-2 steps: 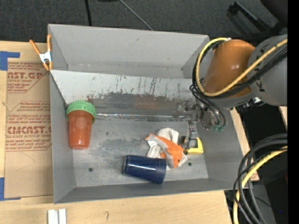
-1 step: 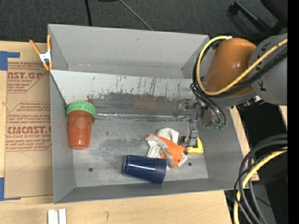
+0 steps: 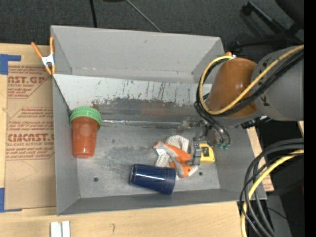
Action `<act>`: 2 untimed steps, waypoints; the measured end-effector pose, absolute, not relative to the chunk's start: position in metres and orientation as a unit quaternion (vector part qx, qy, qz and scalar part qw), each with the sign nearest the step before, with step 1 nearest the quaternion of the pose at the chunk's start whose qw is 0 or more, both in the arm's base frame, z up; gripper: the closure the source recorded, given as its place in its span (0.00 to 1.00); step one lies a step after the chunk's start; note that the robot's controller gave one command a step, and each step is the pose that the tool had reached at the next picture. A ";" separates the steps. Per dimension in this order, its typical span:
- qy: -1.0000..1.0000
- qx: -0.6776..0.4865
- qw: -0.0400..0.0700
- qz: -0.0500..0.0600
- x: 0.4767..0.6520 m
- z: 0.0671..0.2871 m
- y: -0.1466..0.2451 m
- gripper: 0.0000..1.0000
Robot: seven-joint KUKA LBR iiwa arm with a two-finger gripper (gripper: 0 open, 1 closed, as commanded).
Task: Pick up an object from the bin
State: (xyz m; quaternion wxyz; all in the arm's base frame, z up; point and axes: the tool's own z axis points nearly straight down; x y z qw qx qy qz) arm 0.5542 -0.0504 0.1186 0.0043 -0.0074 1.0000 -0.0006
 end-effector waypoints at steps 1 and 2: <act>1.000 0.022 0.001 0.000 0.535 0.093 -0.047 1.00; 1.000 0.022 0.001 0.000 0.535 0.093 -0.047 1.00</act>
Offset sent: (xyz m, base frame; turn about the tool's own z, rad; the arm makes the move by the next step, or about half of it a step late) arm 0.0000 0.0000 0.0000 0.0000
